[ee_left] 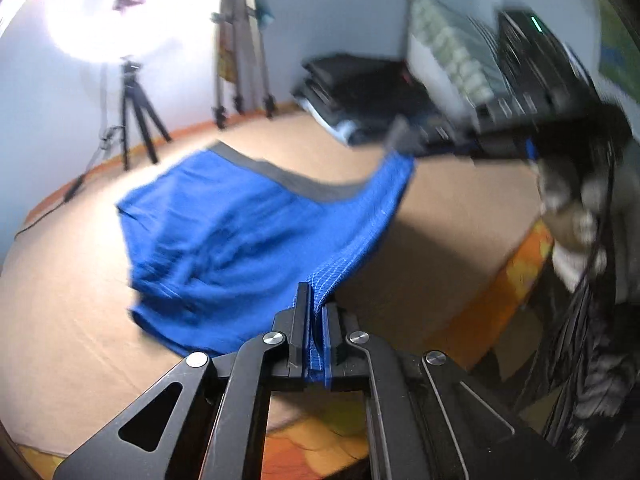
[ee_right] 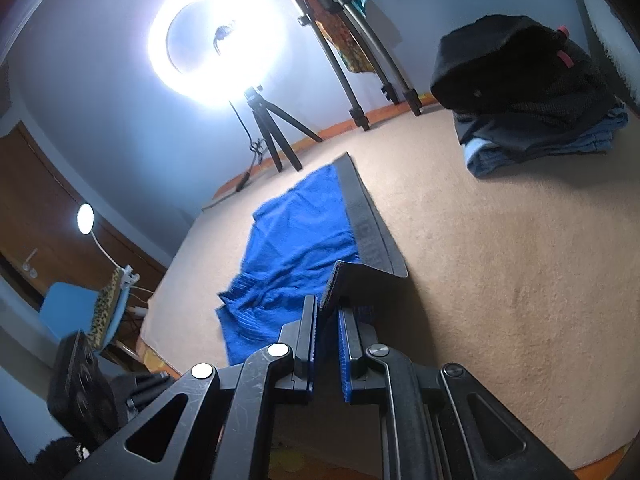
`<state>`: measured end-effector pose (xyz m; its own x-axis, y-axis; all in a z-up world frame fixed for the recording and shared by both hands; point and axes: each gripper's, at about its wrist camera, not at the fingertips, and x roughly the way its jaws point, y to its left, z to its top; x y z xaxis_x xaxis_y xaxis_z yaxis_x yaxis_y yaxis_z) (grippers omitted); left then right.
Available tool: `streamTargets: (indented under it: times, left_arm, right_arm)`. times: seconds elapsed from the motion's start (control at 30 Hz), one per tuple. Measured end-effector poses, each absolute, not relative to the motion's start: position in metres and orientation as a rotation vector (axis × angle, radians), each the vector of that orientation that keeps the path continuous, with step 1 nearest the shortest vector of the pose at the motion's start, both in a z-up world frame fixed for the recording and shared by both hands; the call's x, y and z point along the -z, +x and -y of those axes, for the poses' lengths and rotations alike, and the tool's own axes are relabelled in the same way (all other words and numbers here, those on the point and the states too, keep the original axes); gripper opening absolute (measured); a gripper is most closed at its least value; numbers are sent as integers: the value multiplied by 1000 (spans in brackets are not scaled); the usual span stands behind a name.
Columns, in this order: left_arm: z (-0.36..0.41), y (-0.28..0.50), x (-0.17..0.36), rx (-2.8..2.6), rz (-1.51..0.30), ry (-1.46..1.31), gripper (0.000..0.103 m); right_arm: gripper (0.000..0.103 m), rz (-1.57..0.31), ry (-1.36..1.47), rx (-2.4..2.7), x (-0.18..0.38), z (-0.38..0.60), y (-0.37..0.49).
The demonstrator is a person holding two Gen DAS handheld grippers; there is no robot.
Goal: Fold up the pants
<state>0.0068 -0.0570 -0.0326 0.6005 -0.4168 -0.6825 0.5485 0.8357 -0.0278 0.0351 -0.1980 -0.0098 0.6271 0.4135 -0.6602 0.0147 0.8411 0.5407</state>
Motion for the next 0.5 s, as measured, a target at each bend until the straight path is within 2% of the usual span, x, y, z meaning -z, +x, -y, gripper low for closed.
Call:
streamTargets:
  times: [0.27, 0.5]
  left_arm:
    - [32, 38, -10, 489, -628, 207, 3]
    - [17, 85, -18, 442, -615, 210, 3]
  right_arm:
    - [8, -817, 525, -265, -17, 181, 65]
    - [7, -807, 529, -259, -23, 167, 113]
